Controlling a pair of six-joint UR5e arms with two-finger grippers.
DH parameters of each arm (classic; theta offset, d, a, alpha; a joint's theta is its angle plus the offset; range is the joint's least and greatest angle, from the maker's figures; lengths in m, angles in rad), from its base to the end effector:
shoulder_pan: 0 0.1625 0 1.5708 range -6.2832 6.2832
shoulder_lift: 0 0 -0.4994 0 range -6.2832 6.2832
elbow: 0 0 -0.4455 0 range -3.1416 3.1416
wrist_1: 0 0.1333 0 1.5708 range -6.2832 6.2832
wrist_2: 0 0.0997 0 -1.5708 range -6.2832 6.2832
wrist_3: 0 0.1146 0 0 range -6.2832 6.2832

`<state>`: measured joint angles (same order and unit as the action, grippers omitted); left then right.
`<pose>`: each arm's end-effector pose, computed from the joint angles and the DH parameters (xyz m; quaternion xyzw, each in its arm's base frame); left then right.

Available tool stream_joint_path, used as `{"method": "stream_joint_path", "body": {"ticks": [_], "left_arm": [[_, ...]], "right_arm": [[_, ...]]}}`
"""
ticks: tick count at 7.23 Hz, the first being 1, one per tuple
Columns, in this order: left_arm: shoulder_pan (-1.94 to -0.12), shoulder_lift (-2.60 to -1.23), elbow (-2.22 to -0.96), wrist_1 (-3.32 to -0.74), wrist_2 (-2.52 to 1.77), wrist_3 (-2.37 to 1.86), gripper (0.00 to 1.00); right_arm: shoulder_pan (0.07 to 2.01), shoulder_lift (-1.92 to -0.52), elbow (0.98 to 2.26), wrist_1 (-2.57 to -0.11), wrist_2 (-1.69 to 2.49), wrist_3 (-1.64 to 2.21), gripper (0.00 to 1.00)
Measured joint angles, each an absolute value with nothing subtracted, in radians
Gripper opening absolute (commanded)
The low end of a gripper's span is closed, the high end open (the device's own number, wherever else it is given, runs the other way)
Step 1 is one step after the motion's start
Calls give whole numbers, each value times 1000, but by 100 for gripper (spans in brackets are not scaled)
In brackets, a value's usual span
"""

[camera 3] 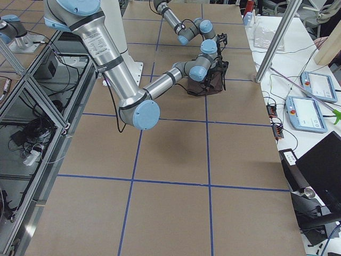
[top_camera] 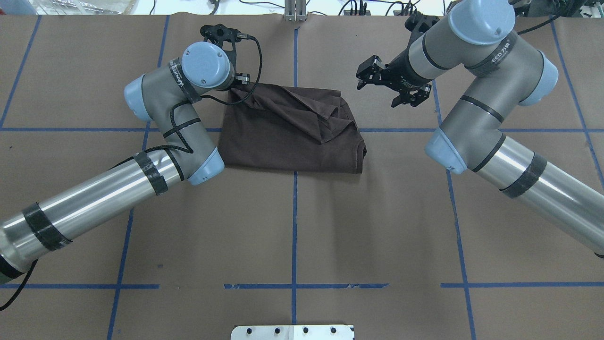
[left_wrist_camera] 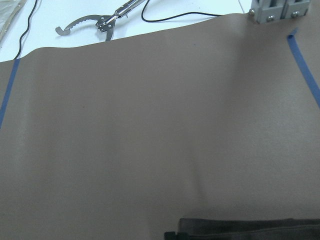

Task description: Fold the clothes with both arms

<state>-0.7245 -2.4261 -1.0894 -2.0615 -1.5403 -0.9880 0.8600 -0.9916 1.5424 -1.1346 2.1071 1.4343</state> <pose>0.6159 -0.7278 0.3259 0.2657 0.3241 -0.0706 0.9052 -0.4589 -0.6475 0.3184 0.0133 -0.5128 0.1832 0.8387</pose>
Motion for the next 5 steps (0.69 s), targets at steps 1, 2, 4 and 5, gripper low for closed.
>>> {"method": "stream_joint_path", "body": {"ticks": [1, 2, 4, 5], "left_arm": [[-747, -2422, -1089, -2077, -1605, -989, 44], [-777, -2409, -1109, -2092, -1712, -990, 33], [-799, -2339, -1255, -2094, -1841, -1001, 15], [-808, -2287, -1351, -2092, -1901, -1011, 17]], "right_arm": [[858, -990, 1542, -1135, 2103, 1435, 99], [855, -987, 1543, -1134, 2098, 1437, 95], [808, -965, 1542, -1135, 2058, 1480, 1], [762, -935, 1530, -1137, 2001, 1532, 0]]}}
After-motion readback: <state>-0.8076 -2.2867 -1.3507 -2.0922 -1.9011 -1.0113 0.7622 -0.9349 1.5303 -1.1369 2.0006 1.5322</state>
